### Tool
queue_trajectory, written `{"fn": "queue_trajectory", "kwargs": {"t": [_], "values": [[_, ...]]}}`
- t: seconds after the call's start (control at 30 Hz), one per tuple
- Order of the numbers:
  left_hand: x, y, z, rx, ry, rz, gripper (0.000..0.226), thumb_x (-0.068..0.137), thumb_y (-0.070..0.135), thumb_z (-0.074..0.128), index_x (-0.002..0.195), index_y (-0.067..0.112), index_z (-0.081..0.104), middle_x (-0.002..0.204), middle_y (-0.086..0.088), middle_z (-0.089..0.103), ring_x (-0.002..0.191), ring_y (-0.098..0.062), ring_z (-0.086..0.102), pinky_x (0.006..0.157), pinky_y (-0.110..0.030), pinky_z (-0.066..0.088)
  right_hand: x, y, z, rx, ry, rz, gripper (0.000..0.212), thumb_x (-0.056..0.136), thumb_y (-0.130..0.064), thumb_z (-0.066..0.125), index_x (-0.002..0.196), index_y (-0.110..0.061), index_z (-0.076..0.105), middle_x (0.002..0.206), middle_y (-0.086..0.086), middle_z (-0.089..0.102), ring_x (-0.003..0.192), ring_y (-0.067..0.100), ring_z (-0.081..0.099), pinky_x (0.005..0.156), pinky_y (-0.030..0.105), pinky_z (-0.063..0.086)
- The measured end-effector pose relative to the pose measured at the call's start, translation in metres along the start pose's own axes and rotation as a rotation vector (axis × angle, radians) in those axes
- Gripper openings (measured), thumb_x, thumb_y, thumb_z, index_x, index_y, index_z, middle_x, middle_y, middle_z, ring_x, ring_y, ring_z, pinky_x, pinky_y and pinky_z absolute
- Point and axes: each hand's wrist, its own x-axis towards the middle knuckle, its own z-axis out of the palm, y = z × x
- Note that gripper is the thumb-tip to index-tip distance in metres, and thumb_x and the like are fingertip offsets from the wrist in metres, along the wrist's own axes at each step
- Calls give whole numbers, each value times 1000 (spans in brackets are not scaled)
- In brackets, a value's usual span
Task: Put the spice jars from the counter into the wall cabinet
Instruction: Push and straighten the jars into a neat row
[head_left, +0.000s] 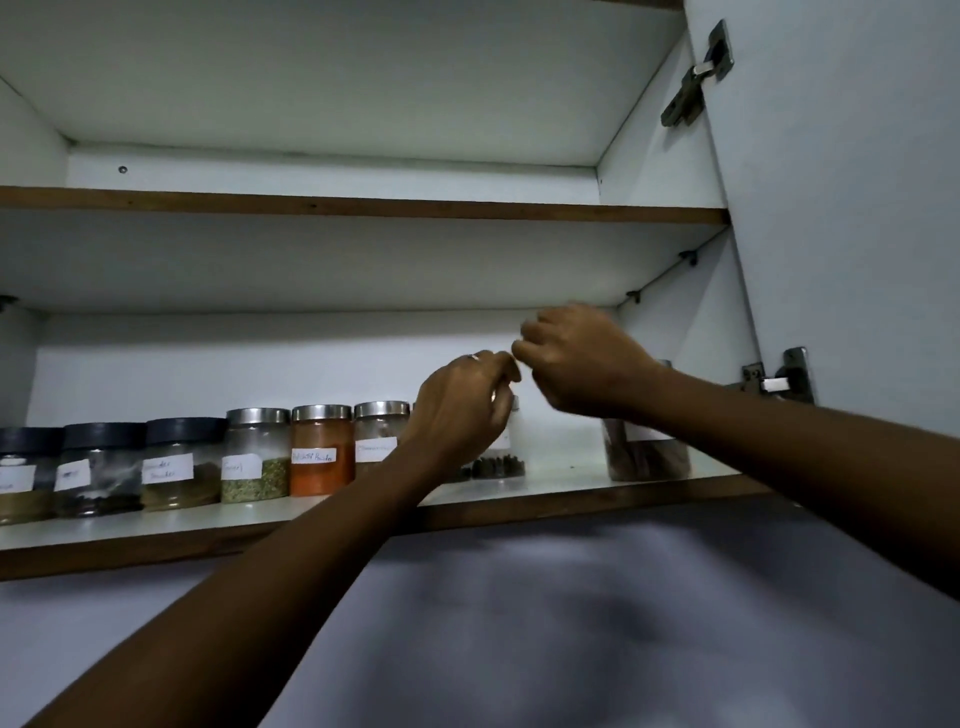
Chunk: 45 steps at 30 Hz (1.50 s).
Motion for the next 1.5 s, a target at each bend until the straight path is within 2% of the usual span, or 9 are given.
{"fn": "queue_trajectory", "kwargs": {"t": [0.13, 0.23, 0.33, 0.4, 0.5, 0.67, 0.93, 1.3, 1.5], "values": [[18, 43, 3, -68, 2, 38, 26, 91, 15, 46, 110, 15, 63, 109, -4, 68, 98, -21, 61, 76, -30, 45, -24, 25, -21, 23, -57, 213, 8, 75, -6, 57, 80, -2, 61, 68, 15, 61, 57, 24, 48, 53, 28, 32], [29, 70, 10, -76, -59, 65, 34, 92, 13, 43, 121, 14, 61, 120, -7, 65, 109, -24, 58, 88, -34, 46, -43, 38, -27, 63, -142, 376, 16, 80, -10, 49, 90, -5, 60, 86, 13, 64, 75, 28, 56, 57, 31, 36], [36, 89, 20, -11, -184, 80, 39, 91, 7, 42, 127, 10, 57, 123, -10, 63, 110, -27, 58, 109, -34, 29, -63, 47, -31, 194, -255, 487, 25, 81, -5, 52, 103, -6, 63, 105, 13, 64, 94, 29, 57, 68, 33, 42], [37, 97, 26, 36, -263, 78, 41, 89, 4, 42, 127, 9, 54, 123, -10, 62, 112, -25, 57, 115, -36, 17, -75, 48, -32, 279, -370, 521, 37, 80, 1, 53, 116, -8, 60, 117, 12, 61, 105, 29, 56, 83, 38, 47], [35, 103, 32, 17, -303, 49, 46, 88, 4, 42, 134, 10, 48, 129, -10, 58, 118, -25, 54, 118, -38, 12, -89, 47, -32, 412, -452, 567, 51, 78, 7, 51, 126, -8, 54, 124, 12, 59, 113, 29, 53, 92, 39, 45], [34, 102, 36, -25, -307, 21, 47, 88, 4, 43, 135, 10, 46, 133, -12, 53, 128, -22, 44, 118, -37, 11, -94, 40, -24, 523, -415, 642, 57, 76, 9, 53, 129, -9, 51, 126, 15, 57, 113, 33, 52, 91, 39, 44], [41, 81, 42, -77, -368, -50, 53, 86, 0, 51, 139, 8, 44, 139, -14, 48, 134, -22, 38, 119, -36, 2, -85, 35, -3, 506, -415, 640, 53, 77, 8, 56, 128, -5, 51, 126, 17, 56, 115, 33, 52, 93, 40, 42], [57, 50, 53, -42, -502, -50, 50, 87, -8, 44, 133, 10, 53, 133, -10, 56, 126, -24, 46, 116, -39, 12, -73, 30, 37, 473, -471, 641, 52, 82, 2, 57, 132, -7, 47, 130, 16, 53, 118, 32, 50, 98, 39, 42], [62, 24, 85, 63, -567, -75, 53, 85, -10, 42, 132, 12, 53, 134, -10, 54, 129, -25, 44, 118, -42, 7, -63, 29, 86, 444, -496, 646, 49, 84, -4, 58, 131, -10, 47, 130, 13, 55, 116, 32, 52, 95, 42, 45]]}}
